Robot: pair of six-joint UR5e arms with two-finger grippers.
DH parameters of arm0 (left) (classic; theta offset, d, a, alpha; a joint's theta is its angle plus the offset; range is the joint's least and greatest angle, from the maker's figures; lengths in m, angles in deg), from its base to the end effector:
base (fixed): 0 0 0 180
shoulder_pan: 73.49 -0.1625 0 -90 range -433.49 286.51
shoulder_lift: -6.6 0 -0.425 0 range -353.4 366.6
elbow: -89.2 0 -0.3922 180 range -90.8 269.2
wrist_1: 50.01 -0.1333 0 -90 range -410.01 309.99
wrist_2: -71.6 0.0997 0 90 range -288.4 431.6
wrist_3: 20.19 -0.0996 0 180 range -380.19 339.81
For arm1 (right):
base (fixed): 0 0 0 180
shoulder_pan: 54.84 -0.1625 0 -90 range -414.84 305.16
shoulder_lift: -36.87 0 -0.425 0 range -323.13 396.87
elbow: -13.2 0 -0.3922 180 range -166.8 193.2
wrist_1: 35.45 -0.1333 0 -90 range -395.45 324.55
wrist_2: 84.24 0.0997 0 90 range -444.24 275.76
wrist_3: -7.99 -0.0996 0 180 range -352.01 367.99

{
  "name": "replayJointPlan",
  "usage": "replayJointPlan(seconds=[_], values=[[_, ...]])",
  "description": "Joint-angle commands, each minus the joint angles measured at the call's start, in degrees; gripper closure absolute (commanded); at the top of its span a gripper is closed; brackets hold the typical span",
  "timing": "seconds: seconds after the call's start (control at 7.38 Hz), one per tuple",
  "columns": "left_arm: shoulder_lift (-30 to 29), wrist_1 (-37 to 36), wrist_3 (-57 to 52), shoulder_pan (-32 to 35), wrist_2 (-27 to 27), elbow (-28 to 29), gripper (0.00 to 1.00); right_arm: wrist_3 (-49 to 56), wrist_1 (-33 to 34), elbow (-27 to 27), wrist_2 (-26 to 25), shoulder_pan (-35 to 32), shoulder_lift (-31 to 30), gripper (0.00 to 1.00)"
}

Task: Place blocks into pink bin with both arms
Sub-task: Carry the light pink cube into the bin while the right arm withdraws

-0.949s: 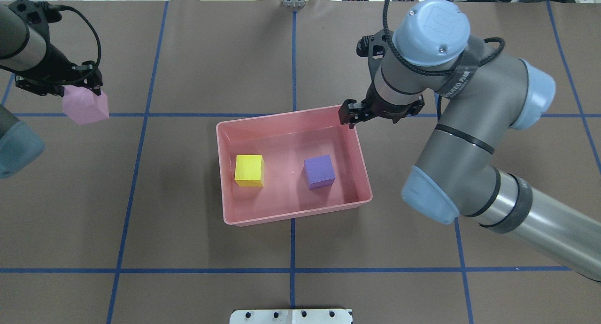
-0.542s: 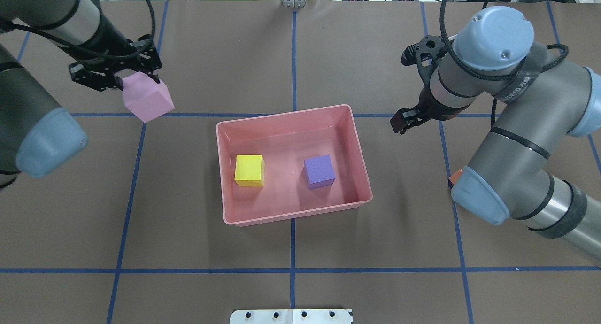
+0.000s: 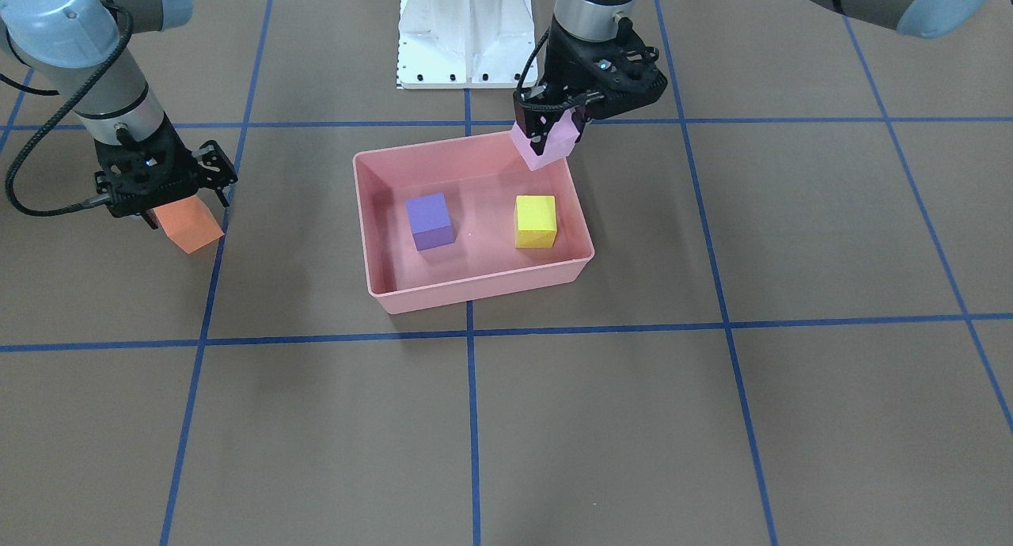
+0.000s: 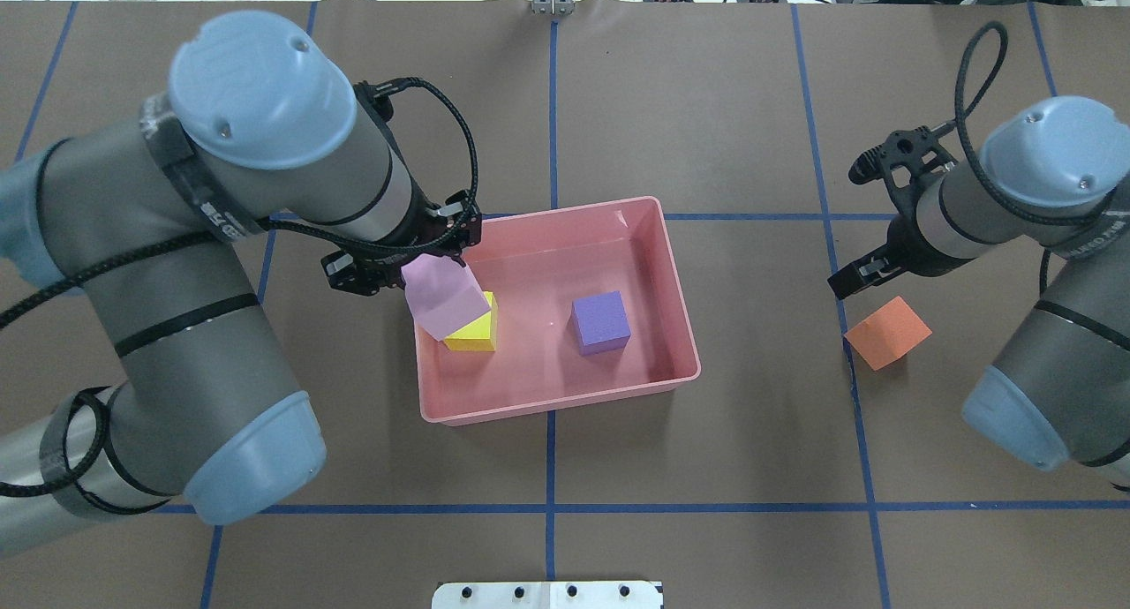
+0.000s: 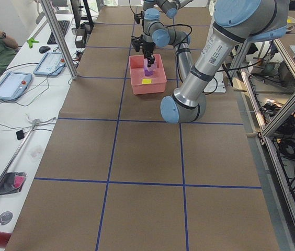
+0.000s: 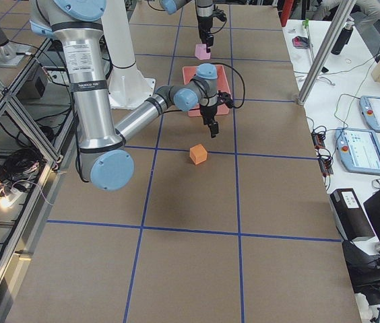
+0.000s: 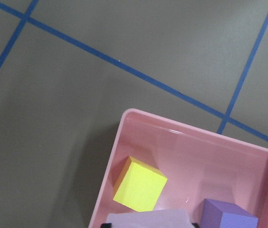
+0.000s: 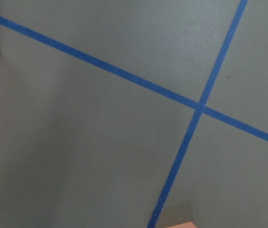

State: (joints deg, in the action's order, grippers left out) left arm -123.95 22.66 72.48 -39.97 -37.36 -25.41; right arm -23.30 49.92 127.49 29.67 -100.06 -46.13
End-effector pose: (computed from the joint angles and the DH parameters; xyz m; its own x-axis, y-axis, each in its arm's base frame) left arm 0.4260 -0.4032 0.1189 0.5441 -0.4133 -0.7302 0.3472 0.9032 -0.2524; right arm -0.3011 -0.4353 0.3959 0.7077 -0.3960 0.5852 0.2374 0.9133 0.3309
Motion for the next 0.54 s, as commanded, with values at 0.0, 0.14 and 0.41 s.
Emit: replayJointPlan(seconds=[0.0, 0.14, 0.41], values=[[-1.1, 0.18, 3.21, -5.9, 4.53, 1.31, 1.0, 0.18, -3.54, -0.03, 1.84, -0.05, -4.18, 0.0], [-4.06, 0.27, 3.91, -6.27, 4.72, 4.8, 1.0, 0.26, -3.54, -0.03, 2.01, -0.05, -4.71, 0.0], [-8.65, 3.23, 3.75, -6.27, 6.65, 13.23, 1.0, 0.26, -3.63, 0.06, 2.02, -0.05, -4.89, 0.0]])
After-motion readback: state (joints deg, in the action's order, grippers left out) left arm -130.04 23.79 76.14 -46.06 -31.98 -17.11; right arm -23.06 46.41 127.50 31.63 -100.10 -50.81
